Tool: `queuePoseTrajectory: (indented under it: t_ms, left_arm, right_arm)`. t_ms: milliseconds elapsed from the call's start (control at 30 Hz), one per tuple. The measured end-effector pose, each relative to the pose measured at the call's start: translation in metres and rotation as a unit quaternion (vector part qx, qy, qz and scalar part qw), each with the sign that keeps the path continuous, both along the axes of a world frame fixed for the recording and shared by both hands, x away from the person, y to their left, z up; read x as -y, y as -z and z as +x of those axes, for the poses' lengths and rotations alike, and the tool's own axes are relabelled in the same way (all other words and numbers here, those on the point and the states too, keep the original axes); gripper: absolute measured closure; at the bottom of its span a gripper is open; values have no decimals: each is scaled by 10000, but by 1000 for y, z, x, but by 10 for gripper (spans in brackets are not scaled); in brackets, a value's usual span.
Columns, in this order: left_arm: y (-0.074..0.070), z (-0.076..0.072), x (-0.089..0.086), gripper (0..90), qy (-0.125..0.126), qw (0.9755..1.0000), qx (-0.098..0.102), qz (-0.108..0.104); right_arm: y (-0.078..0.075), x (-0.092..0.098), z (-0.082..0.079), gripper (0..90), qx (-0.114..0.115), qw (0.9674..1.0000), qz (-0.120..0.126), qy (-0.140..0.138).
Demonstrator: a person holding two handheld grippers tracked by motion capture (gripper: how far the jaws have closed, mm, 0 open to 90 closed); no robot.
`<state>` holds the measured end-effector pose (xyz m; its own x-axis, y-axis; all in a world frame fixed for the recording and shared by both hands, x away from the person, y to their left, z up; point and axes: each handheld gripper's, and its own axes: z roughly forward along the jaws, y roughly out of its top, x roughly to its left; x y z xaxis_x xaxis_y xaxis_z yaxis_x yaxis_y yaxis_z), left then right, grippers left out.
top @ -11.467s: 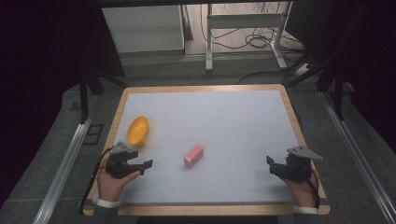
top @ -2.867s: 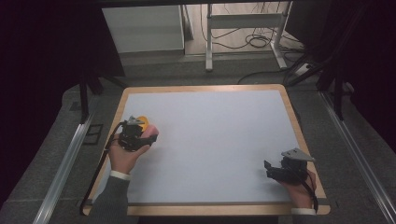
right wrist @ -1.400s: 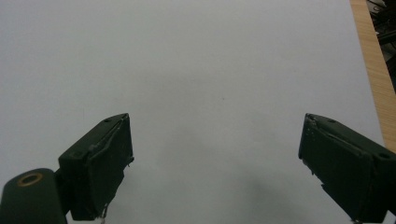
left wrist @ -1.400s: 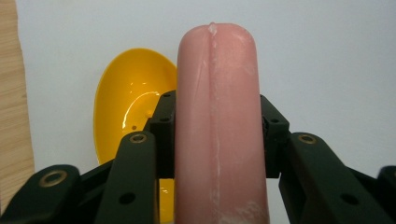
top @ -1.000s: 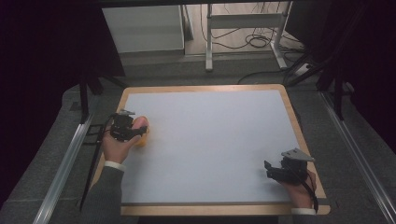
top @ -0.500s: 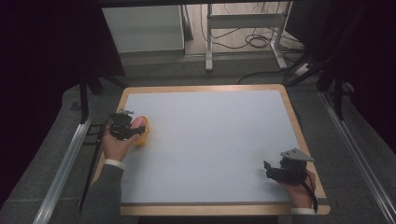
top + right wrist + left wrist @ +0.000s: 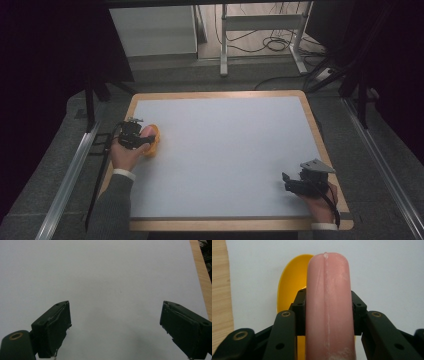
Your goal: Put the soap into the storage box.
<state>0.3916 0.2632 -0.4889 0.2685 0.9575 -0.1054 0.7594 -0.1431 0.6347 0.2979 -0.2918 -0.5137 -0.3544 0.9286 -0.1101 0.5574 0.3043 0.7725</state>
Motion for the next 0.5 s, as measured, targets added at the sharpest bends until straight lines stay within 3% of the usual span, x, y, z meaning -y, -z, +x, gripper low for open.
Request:
queuePoseTrajectory:
  t_ms: [167,267,500]
  left_arm:
    - [4,1,-1,597,-13,10000,-64,2]
    - [3,-1,-1,583,-21,10000,55,-46]
    - [-6,-5,-2,383,-97,9996,255,-11]
  right_arm:
    - [0,1,0,96,5,10000,1,7]
    - [0,0,0,96,-2,10000,-3,4]
    - [0,1,0,95,1,10000,-5,2]
